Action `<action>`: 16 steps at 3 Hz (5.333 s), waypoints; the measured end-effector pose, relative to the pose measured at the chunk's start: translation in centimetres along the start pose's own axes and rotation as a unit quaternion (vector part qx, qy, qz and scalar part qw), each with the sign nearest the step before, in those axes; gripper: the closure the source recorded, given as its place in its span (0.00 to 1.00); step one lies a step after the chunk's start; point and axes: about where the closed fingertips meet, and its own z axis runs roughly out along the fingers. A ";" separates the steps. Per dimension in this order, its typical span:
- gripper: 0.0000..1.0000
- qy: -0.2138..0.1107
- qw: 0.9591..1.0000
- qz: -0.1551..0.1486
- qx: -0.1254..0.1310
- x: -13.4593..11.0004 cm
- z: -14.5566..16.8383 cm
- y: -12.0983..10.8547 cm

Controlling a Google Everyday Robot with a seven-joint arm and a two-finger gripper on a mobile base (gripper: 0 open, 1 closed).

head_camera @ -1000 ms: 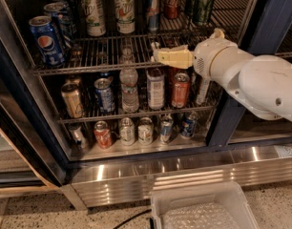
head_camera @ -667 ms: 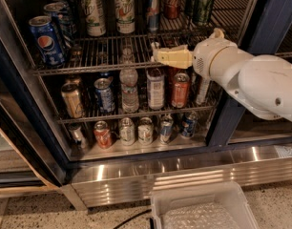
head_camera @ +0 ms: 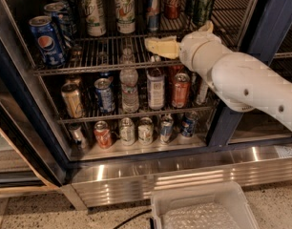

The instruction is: Pick green can from top shelf of fridge

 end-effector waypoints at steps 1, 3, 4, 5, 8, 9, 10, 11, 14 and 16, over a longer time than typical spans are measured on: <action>0.00 -0.014 0.999 -0.007 0.032 -0.4 2.5 -0.9; 0.00 -0.022 0.996 -0.014 0.088 -0.7 5.6 -3.8; 0.00 -0.022 0.994 -0.010 0.105 -1.0 6.2 -4.9; 0.00 -0.019 0.993 -0.004 0.118 -1.3 7.2 -6.6; 0.00 0.006 0.986 0.024 0.165 -0.3 9.6 -12.3; 0.00 0.005 0.981 0.032 0.190 -1.0 10.3 -15.2; 0.00 0.003 0.976 0.023 0.217 -1.4 13.0 -17.6; 0.00 0.004 0.976 0.022 0.218 -1.2 13.2 -17.6; 0.00 0.013 0.970 0.021 0.241 -0.1 14.7 -19.6; 0.19 0.017 0.971 0.022 0.239 0.3 15.0 -19.5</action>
Offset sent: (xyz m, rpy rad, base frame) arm 0.0795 -0.0163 0.0019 -0.0234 -0.0686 -0.2007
